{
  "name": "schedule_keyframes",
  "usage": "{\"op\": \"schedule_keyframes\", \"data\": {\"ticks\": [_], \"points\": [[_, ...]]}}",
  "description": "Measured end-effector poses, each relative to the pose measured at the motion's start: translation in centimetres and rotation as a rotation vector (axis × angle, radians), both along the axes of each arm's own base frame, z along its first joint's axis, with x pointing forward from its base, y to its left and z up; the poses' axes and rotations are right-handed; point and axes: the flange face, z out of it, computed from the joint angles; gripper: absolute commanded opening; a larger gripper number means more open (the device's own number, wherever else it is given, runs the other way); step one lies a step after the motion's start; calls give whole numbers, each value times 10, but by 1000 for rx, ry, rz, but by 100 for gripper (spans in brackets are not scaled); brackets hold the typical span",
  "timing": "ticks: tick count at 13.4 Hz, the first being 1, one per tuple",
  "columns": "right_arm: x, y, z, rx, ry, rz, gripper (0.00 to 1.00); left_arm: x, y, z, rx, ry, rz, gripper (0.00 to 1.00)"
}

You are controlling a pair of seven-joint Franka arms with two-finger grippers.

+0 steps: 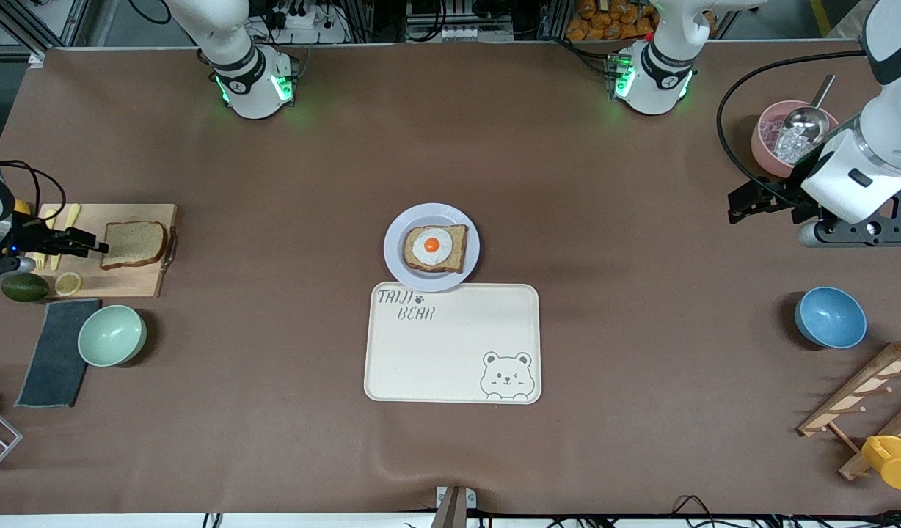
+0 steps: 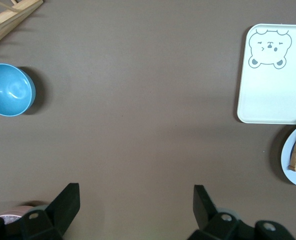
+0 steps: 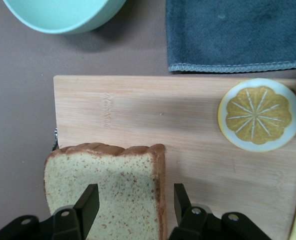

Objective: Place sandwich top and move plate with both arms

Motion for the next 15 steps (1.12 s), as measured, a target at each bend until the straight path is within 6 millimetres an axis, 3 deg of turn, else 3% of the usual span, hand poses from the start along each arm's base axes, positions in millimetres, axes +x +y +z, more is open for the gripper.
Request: {"op": "schedule_keyframes", "data": {"ticks": [9,12,15], "points": [[-5,-3,-19,14,-12,33,50,0,-1,0,0,1,-2,100],[-6,-4,-21,17,-13,31,36,0,-1,0,0,1,-2,100],[-8,-6,-21,17,-14,28,36,0,-1,0,0,1,-2,100]]}}
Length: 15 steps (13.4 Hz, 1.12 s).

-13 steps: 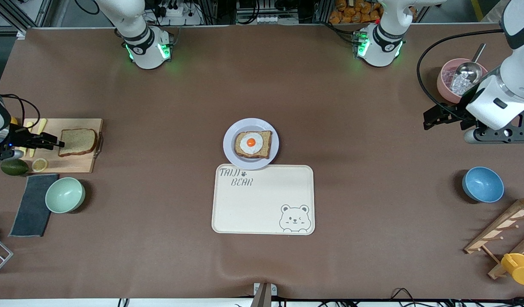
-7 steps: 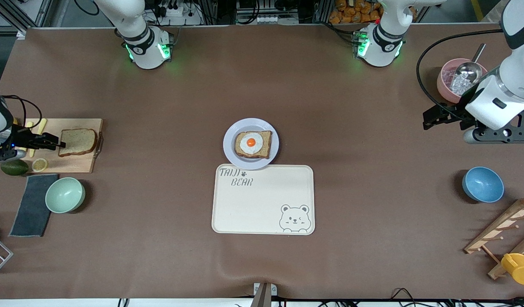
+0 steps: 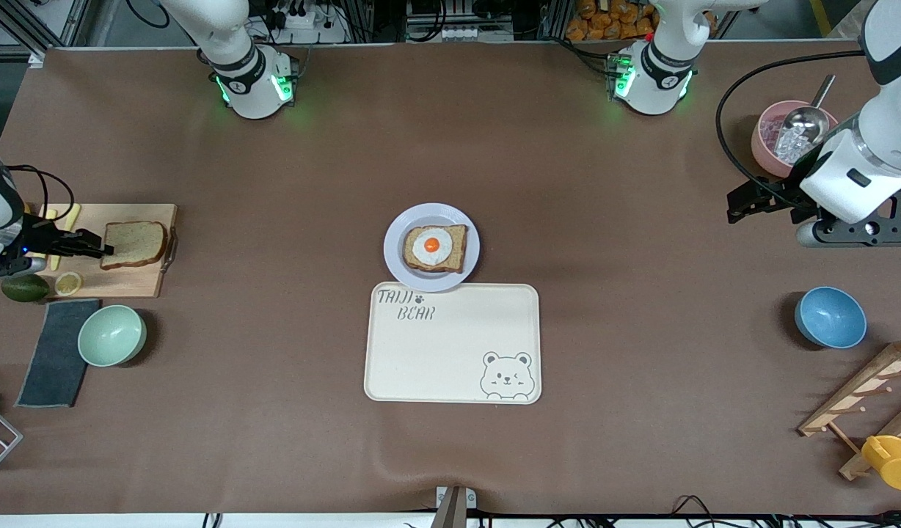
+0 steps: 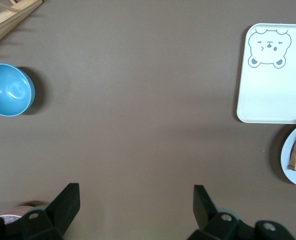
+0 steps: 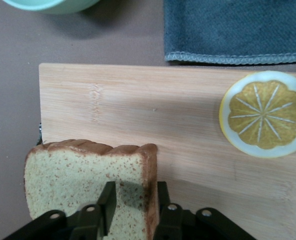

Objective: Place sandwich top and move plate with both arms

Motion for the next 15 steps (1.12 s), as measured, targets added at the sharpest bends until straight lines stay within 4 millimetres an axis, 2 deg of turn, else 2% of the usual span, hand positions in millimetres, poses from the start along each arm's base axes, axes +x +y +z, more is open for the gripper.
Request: {"op": "schedule_keyframes", "data": {"ticks": [5,7,10,15], "points": [[0,-1,0,-1,-2,1,39,0,0,0,0,0,0,100],[1,-2,0,-13,-13,0,31,0,0,0,0,0,0,100],[1,-2,-1,-16,-14,1,27,0,0,0,0,0,0,100],[0,-2,-2,-14,-13,2,30,0,0,-1,0,1,0,100]]}}
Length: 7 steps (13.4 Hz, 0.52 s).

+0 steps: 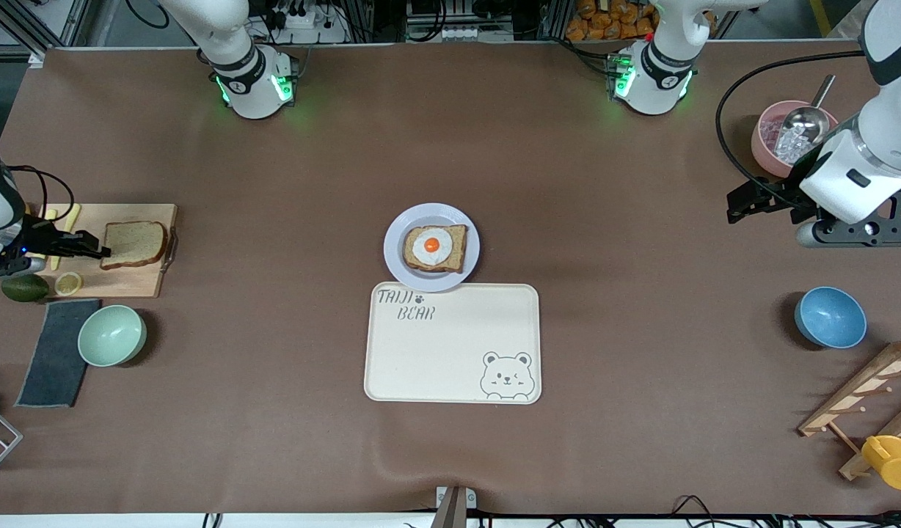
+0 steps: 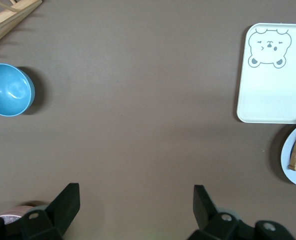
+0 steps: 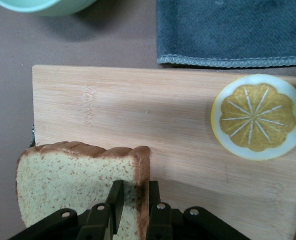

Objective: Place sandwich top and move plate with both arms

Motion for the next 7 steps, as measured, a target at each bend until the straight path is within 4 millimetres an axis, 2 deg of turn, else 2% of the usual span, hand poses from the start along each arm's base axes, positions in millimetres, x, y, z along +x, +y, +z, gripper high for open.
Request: {"op": "schedule_keyframes", "data": {"ticks": [3,4,7], "points": [[-1,-1,-1,1,1,-3,25,0,0,0,0,0,0,100],[-1,-1,-1,1,1,-4,14,0,0,0,0,1,0,100],[-1,-1,-1,4,1,-5,0,0,1,0,0,1,1,100]]}}
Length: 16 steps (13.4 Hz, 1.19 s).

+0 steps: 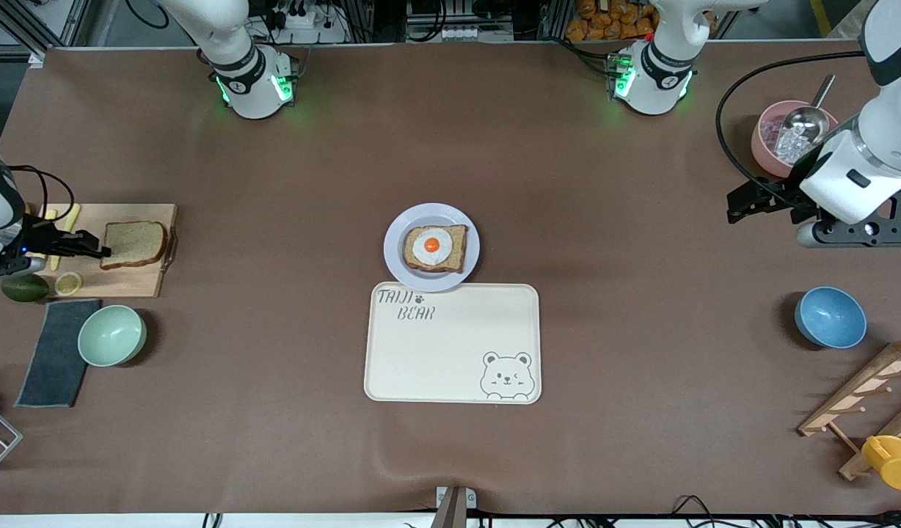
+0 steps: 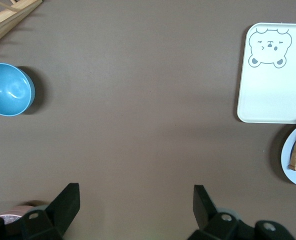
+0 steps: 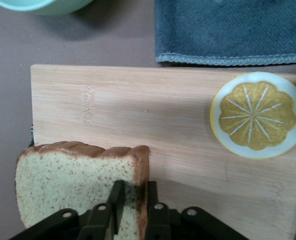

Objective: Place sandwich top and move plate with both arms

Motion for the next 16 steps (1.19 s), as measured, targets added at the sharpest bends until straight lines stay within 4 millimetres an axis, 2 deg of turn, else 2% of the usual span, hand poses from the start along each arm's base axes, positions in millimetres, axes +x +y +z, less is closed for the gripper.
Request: {"op": "schedule_keyframes", "data": {"ticks": [9,12,16], "points": [[2,2,4,42,21,5,0,0,2,0,0,0,3,100],[13,4,19,83,15,7,0,1,4,0,0,0,7,100],[38,8,50,120,34,-2,0,1,4,0,0,0,8,100]]}}
